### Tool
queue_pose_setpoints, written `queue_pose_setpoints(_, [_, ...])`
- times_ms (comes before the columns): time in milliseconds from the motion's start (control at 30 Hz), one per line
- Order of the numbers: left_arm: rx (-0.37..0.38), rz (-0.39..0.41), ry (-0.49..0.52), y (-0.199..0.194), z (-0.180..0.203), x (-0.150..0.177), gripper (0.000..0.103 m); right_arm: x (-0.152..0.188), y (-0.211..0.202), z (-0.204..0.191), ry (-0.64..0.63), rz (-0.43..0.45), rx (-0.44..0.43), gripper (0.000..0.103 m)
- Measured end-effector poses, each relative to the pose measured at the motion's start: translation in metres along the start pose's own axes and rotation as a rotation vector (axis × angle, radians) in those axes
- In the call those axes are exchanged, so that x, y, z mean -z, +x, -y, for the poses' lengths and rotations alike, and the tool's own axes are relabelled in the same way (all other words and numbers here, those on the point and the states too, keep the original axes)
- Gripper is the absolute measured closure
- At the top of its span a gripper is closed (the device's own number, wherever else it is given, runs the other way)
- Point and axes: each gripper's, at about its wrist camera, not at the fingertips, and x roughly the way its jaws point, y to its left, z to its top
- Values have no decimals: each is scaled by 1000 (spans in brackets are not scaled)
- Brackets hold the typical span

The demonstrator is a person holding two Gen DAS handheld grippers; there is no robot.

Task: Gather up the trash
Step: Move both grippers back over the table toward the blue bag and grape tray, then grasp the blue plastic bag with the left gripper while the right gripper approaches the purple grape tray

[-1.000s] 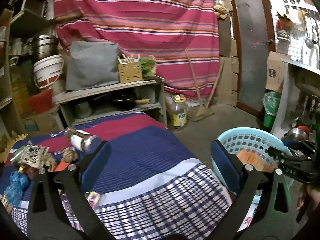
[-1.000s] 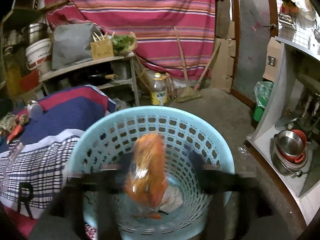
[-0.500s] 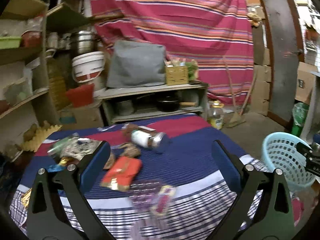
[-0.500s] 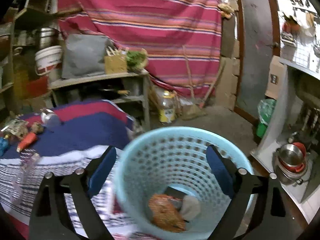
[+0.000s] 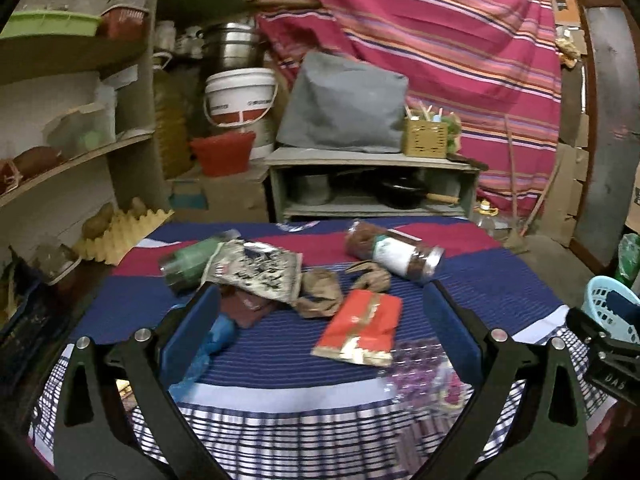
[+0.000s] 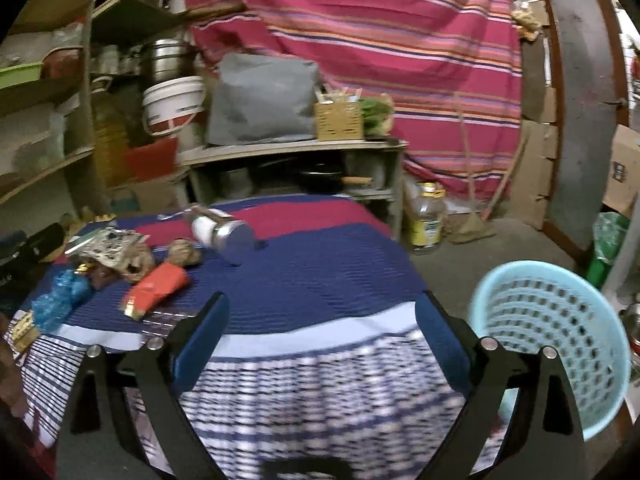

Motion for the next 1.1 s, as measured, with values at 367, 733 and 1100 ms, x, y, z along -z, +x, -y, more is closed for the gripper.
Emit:
queue_pose_setpoints(367, [-55,-46,-60,20,-50,4,6,-35,31,-61,-5,5,-68,11])
queue_pose_setpoints(733, [-157,-65,-94,45,-82,15,6,-16,72,-107,-122,-58,-74,5])
queue_pose_setpoints(1100, [-152,-130,-180,61,-113,24,6,-12,88,-115,-158,-116,-45,5])
